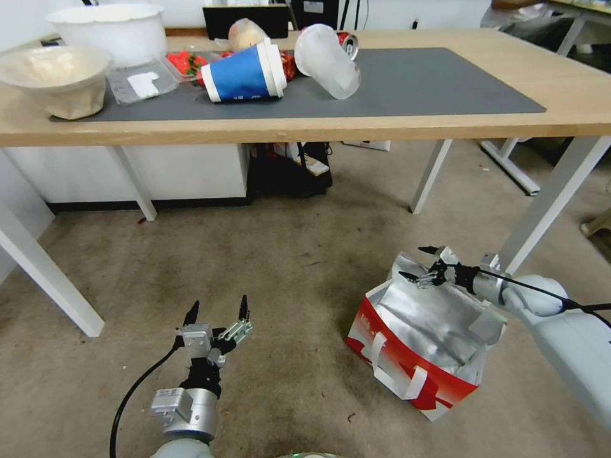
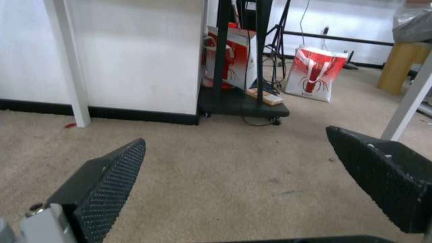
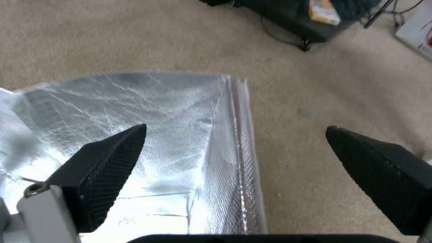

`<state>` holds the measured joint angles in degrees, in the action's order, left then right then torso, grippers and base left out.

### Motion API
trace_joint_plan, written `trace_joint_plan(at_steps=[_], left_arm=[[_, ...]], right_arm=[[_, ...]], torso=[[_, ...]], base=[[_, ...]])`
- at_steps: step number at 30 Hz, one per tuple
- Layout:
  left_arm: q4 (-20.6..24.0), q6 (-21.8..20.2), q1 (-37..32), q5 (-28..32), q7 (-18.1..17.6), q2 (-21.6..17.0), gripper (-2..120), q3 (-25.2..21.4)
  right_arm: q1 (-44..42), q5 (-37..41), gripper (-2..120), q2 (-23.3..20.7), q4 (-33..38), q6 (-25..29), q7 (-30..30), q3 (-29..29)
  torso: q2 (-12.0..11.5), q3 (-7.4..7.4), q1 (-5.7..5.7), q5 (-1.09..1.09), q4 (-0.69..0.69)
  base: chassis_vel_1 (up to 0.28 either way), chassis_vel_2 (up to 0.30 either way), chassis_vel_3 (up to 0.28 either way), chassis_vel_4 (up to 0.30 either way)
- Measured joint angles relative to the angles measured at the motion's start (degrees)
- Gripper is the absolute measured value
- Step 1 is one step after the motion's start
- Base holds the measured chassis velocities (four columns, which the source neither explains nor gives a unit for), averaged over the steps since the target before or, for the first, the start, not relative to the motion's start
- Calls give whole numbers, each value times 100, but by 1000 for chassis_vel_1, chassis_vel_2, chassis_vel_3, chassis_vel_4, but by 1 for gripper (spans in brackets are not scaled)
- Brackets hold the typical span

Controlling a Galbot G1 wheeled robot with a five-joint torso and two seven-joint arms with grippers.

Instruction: Pick up the food delivery bag from the floor and place it on the table.

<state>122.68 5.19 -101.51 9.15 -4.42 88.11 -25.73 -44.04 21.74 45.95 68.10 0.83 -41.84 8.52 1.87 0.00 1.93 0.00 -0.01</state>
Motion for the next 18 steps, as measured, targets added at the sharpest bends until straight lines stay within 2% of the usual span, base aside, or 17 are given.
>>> trace_joint_plan(at_steps=[5, 8, 9, 11, 12, 15, 16, 18], left_arm=[[-32, 22, 10, 1, -6, 14, 100, -1], [-54, 34, 17, 35, -8, 18, 100, -10], [-54, 34, 17, 35, -8, 18, 100, -10], [-72, 50, 33, 58, -14, 21, 100, -15], [-72, 50, 33, 58, -14, 21, 100, -15], [-94, 67, 61, 69, -29, 21, 100, -23], [-94, 67, 61, 69, -29, 21, 100, -23], [-111, 76, 74, 79, -41, 12, 100, -27]], right_arm=[[146, -82, 94, 86, -194, -23, -111, -95], [227, 11, 78, 160, -397, -157, -197, -156], [227, 11, 78, 160, -397, -157, -197, -156], [231, 83, 65, 186, -523, -198, -227, -158], [231, 83, 65, 186, -523, -198, -227, -158], [236, 105, 52, 206, -600, -203, -246, -158], [236, 105, 52, 206, -600, -203, -246, -158], [240, 115, 41, 217, -625, -204, -252, -166]], torso=[[1, 0, 0, 0, 0], [1, 0, 1, 0, 0], [1, 0, 1, 0, 0], [2, 0, 0, 0, 0], [2, 0, 0, 0, 0], [2, 0, 0, 0, -1], [2, 0, 0, 0, -1], [2, 0, 0, 0, 0]], base=[[0, 0, 0, 0], [0, 0, 0, 0], [0, 0, 0, 0], [0, 0, 0, 0], [0, 0, 0, 0], [0, 0, 0, 0], [0, 0, 0, 0], [0, 0, 0, 0]])
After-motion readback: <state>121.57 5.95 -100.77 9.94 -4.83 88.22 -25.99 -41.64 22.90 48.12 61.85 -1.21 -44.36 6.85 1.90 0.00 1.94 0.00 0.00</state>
